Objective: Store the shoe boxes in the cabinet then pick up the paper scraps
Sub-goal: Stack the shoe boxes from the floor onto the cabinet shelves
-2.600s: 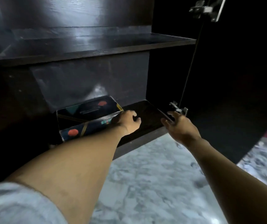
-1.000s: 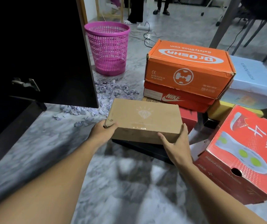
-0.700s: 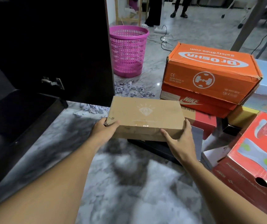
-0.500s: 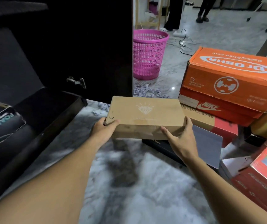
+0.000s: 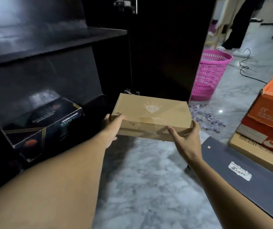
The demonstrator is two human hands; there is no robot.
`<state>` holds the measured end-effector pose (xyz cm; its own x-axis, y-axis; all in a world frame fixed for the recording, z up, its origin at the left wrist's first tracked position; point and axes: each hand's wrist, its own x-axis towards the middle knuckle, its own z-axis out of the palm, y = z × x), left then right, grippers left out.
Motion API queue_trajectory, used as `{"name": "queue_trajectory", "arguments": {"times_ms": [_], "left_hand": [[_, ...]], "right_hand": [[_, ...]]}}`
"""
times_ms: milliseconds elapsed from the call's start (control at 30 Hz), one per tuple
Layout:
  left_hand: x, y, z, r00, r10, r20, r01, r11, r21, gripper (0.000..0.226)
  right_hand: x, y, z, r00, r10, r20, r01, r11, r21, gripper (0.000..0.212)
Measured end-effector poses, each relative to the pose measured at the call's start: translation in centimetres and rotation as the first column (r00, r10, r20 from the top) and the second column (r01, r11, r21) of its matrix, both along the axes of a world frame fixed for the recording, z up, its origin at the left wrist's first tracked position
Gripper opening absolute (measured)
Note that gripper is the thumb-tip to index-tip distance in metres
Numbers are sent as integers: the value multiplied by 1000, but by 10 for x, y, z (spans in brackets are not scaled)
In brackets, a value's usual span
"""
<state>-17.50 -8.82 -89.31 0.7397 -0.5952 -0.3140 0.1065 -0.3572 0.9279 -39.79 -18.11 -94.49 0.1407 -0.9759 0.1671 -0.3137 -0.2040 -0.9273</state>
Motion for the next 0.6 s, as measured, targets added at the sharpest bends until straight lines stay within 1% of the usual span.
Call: {"name": "queue_trajectory", "arguments": {"times_ms": [67, 133, 167, 233, 300, 400, 467, 500, 567, 600], "left_hand": [[22, 5, 4, 989, 143, 23, -141, 987, -73, 32], [44, 11, 8, 948, 313, 52, -300, 937, -177, 38], [51, 15, 12, 919, 387, 76, -363, 905, -223, 40], [64, 25, 26, 841, 531, 100, -492, 829, -266, 44], [77, 33, 32, 772, 632, 61, -590, 750, -300, 49], [99, 47, 30, 708, 700, 93, -669, 708, -227, 62], [112, 58, 24, 643, 755, 129, -719, 653, -237, 66], [119, 64, 21, 611, 780, 137, -742, 624, -243, 68], [130, 76, 17, 583, 794, 172, -773, 608, -182, 71], [136, 82, 14, 561, 806, 188, -795, 588, -151, 69]], "right_hand": [[34, -8, 17, 998, 65, 2, -65, 998, -11, 95], [70, -15, 40, 988, 154, -13, -154, 988, -25, 100], [87, -18, 51, 978, 207, -16, -207, 978, -32, 100], [119, -21, 73, 951, 310, -18, -310, 950, -27, 97], [148, -23, 87, 918, 396, -12, -396, 918, -12, 94], [185, -29, 93, 867, 498, 12, -498, 867, -15, 97], [207, -32, 90, 833, 554, 3, -554, 833, -12, 99], [222, -31, 87, 818, 575, -2, -575, 818, -9, 98], [246, -27, 79, 813, 582, 3, -582, 813, 1, 92], [261, -24, 74, 803, 596, 11, -596, 803, 9, 90]]}}
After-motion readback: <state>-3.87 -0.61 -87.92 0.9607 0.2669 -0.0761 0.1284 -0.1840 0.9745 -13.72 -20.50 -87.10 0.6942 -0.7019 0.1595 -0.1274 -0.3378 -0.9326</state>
